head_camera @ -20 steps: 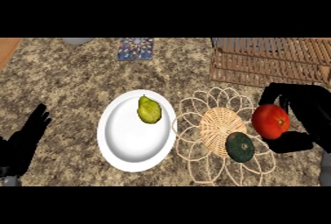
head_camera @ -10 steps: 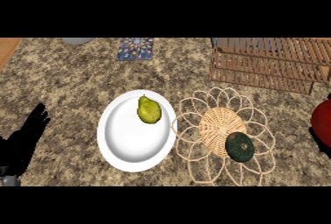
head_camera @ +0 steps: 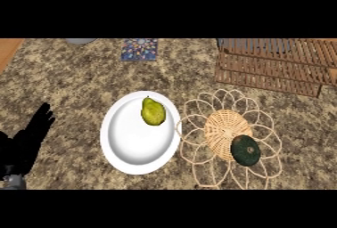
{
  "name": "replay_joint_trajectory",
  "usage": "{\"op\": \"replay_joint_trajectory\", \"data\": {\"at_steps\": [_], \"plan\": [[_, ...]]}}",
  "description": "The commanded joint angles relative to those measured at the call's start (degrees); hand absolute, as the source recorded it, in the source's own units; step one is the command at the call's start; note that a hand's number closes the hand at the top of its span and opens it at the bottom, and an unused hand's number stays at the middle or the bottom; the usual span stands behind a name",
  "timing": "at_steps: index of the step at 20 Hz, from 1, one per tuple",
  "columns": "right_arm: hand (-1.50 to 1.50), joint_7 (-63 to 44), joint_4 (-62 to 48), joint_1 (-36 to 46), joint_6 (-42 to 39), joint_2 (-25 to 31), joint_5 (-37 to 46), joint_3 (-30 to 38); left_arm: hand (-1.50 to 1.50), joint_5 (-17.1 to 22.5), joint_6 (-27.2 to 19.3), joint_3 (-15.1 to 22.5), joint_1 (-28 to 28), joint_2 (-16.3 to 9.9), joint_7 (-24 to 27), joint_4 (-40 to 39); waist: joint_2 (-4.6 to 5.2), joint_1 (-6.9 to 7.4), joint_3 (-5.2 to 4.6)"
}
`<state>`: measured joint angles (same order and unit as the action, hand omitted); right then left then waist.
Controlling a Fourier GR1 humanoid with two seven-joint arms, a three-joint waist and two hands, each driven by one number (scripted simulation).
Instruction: Pick the tomato from the placemat and place it in the tiered shelf
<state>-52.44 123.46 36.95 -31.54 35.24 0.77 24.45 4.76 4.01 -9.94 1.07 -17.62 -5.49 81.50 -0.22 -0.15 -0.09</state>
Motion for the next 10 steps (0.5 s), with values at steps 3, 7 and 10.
{"op": "replay_joint_trajectory", "data": {"at_steps": [3,7,10], "plan": [[1.50,-3.9,-8.0,8.3,-1.9,10.2,3.7,-2.0,0.00,1.5,2.5,-0.6,2.1,-1.1,-1.8,2.9,0.08,0.97,0.00],[1.50,1.5,-17.2,12.6,-1.3,12.4,7.3,-6.0,0.00,-0.7,0.3,0.7,-2.6,0.8,-2.3,-0.4,0.33,0.76,0.00],[1.50,4.4,-18.1,10.8,0.7,11.1,11.8,-8.8,0.00,-0.2,1.4,-0.6,-0.2,0.5,-0.1,0.1,0.29,0.86,0.04]]}}
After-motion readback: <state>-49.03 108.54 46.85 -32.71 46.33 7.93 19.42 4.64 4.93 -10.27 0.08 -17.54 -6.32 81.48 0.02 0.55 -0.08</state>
